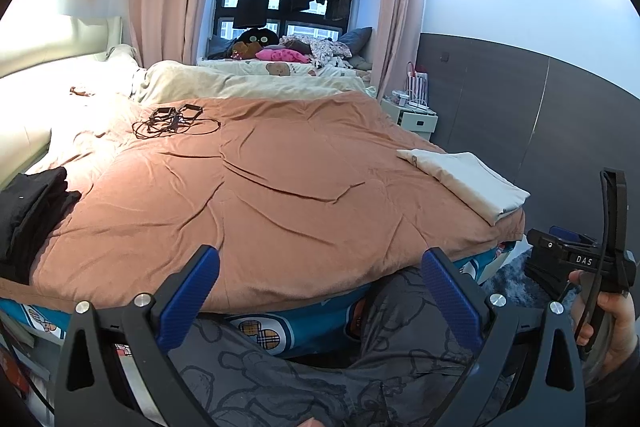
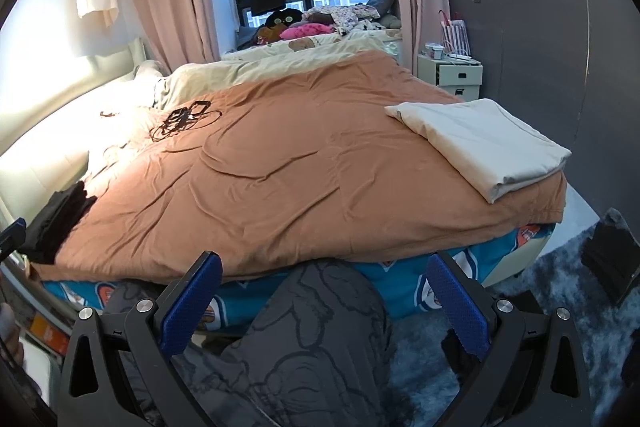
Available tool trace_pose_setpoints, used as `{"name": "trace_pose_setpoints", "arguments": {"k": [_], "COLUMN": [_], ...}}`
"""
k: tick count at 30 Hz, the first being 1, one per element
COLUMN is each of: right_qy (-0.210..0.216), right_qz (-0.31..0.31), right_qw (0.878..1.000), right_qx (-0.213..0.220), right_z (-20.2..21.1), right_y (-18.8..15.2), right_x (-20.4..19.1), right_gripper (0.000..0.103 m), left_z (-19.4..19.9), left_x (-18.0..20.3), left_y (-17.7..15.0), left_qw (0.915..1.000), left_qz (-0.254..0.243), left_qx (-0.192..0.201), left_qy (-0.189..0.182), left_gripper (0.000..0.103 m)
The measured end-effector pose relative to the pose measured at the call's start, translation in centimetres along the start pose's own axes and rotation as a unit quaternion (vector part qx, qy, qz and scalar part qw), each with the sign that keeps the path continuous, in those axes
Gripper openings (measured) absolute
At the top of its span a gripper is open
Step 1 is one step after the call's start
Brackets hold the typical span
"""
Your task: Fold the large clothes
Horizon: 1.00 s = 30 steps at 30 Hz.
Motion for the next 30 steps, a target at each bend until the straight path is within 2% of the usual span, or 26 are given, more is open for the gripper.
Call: {"name": "trace_pose_setpoints", "arguments": {"k": [30], "right_qy": [0.000], "right_qz": [-0.005], "right_qw": [1.000], "right_qx": [-0.003], "right_z": [-0.05], "right_y": [-0.35], "right_x": [-0.37], "right_gripper": [0.103], "left_z": [-0.19], "left_x": [0.12], "left_y": [-0.09], "left_qw": [0.9999], "left_qz": [-0.001], "left_qx": [-0.001], "left_qy": [0.015], "left_gripper": [0.103]}}
Point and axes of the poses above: each gripper's, at about its wrist camera, not at the fingertips, and z roughly against the way its jaws point, x to its right, y to its top, the point moved 2 cm from there along -z, roughly the way its jaws point, and after that the axes turned 14 degrees about -x, right-handed, at the moved point
